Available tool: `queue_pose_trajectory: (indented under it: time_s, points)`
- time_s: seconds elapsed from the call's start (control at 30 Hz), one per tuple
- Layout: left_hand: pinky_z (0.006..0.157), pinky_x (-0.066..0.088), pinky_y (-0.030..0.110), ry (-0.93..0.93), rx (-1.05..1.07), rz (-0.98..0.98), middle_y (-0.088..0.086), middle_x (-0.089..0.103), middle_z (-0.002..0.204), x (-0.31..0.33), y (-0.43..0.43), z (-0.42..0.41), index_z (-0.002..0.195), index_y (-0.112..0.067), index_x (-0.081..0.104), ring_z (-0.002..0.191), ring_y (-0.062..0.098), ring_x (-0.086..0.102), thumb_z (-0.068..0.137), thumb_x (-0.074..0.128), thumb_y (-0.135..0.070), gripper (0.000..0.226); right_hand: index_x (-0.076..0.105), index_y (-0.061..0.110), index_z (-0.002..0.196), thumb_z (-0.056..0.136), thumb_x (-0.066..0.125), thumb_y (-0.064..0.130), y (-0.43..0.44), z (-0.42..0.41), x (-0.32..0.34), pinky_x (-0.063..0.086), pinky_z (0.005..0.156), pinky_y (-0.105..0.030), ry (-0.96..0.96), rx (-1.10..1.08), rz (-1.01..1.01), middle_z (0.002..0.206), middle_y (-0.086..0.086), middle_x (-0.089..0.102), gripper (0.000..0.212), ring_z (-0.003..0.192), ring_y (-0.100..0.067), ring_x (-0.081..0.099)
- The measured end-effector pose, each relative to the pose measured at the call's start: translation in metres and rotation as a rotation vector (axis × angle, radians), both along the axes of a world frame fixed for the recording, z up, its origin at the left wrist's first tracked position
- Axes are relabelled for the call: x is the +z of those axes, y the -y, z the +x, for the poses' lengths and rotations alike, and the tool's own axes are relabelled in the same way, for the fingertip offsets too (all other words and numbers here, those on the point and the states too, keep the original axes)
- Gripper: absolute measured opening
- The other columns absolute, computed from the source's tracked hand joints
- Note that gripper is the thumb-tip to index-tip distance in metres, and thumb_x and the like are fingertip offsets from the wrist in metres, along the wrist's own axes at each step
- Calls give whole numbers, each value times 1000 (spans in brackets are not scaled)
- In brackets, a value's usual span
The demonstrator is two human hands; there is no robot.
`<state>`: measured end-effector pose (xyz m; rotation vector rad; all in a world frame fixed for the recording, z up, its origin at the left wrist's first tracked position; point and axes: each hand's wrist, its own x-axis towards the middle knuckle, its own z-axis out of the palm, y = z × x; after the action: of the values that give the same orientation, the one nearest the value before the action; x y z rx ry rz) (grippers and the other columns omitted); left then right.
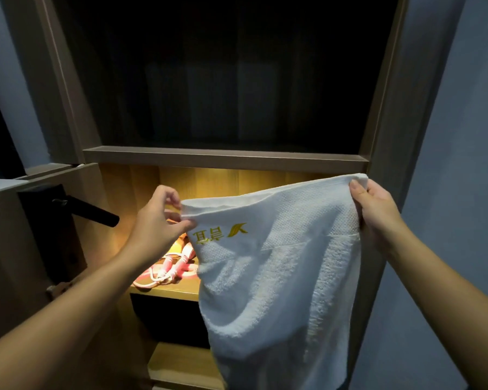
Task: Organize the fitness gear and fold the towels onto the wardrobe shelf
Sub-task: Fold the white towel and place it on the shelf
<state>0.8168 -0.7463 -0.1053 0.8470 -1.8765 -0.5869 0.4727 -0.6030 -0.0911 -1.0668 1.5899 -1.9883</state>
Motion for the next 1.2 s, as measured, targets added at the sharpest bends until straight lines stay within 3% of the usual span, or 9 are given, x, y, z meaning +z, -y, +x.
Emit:
queue_pose_trajectory:
  time_s: [0.13,0.27,0.4,0.5,0.6,0.73,0.9,1.07,1.2]
  points:
    - [56,57,23,-161,33,88,-5,63,95,-33,0,1,86,-26,50,85,17,66,79,78,-8,34,66,21,109,101,51,34,6,9,13,54,74,-34,-66,37,-27,109,-6,70,21,98,-23,68]
    - [55,60,41,-159,22,145,-5,68,95,-55,0,-7,80,-24,60,84,20,69,81,78,-11,22,67,21,106,101,52,32,12,15,21,54,70,-30,-91,60,-36,108,-7,70,19,94,-21,68]
    - [55,54,22,-83,-71,110,-9,66,96,-69,1,-15,82,-24,65,84,2,65,79,79,-10,20,66,18,107,102,51,30,13,10,23,53,73,-32,-76,34,-35,109,-10,69,20,94,-22,67]
    - [61,53,19,29,-139,52,-8,60,95,-76,3,-20,77,-21,67,82,4,61,79,79,-7,18,67,19,105,101,52,30,13,5,21,54,76,-36,-81,21,-14,107,-9,70,19,95,-23,67]
    - [74,55,21,159,-153,-104,-14,54,105,-77,3,-20,79,-22,67,85,4,58,82,76,-8,17,68,20,99,100,53,29,11,-3,20,54,78,-37,-97,4,-16,101,-7,71,17,91,-22,66]
    - [57,58,32,310,-108,-494,-9,58,123,-62,1,-9,85,-16,68,85,16,65,80,78,-9,14,65,25,95,99,55,34,1,-23,17,52,69,-33,-143,-92,74,93,-1,70,15,87,-20,65]
    - [54,54,20,523,-262,-866,-2,73,108,-35,-12,0,84,-15,70,80,16,70,75,82,-11,16,63,23,98,100,53,36,-3,-32,1,55,81,-42,-135,-112,158,105,-10,68,16,96,-26,65]
    - [54,51,26,801,-436,-734,-5,64,89,-53,-19,5,94,-24,54,68,13,57,92,61,-23,8,63,22,98,100,52,35,-1,-22,-2,54,75,-37,-168,-101,171,103,-10,67,17,94,-25,65]
    - [53,33,8,858,-433,-516,-23,52,84,-61,-10,6,92,-37,39,67,3,48,89,62,-35,23,62,18,105,101,52,33,-2,-17,4,54,83,-43,-268,-69,177,106,-11,66,18,96,-26,64]
